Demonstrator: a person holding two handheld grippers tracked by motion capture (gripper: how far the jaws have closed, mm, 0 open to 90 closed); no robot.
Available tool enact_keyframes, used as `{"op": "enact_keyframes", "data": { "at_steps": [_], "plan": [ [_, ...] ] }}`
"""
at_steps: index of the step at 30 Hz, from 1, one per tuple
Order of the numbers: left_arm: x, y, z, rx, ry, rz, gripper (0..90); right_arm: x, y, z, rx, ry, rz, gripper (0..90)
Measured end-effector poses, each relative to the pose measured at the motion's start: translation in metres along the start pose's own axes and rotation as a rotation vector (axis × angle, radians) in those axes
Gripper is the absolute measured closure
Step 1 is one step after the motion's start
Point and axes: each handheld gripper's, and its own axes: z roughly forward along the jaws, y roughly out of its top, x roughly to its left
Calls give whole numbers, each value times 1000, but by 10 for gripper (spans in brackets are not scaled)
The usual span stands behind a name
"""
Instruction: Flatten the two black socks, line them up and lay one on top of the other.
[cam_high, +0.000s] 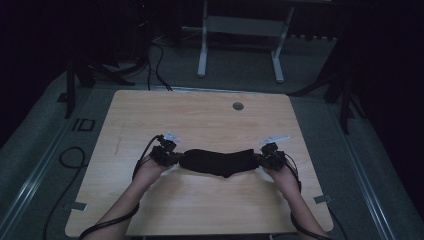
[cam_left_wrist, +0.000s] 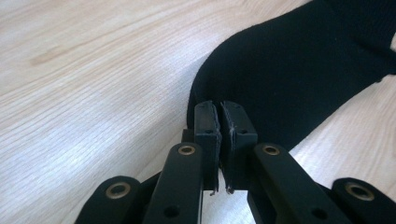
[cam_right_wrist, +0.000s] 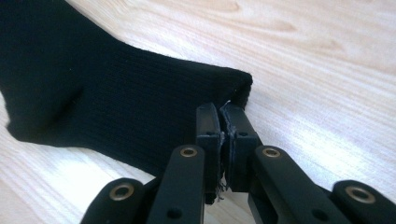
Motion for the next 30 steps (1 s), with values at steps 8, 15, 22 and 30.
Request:
{"op": "enact_keyframes", "data": {
  "at_steps": [8, 15, 22, 30],
  "plan": [
    [7, -3, 11, -8, 21, -19, 854, 0, -3, 11, 17, -13, -5, 857],
    [11, -3, 10, -8, 26, -39, 673, 1, -1, 11, 24, -9, -11, 794],
    [1, -3, -17, -76, 28, 22, 734, 4, 7, -14, -60, -5, -29, 822],
    [-13, -5, 5, -46, 20, 56, 890, 12, 8, 3, -26, 4, -51, 898]
  ]
}}
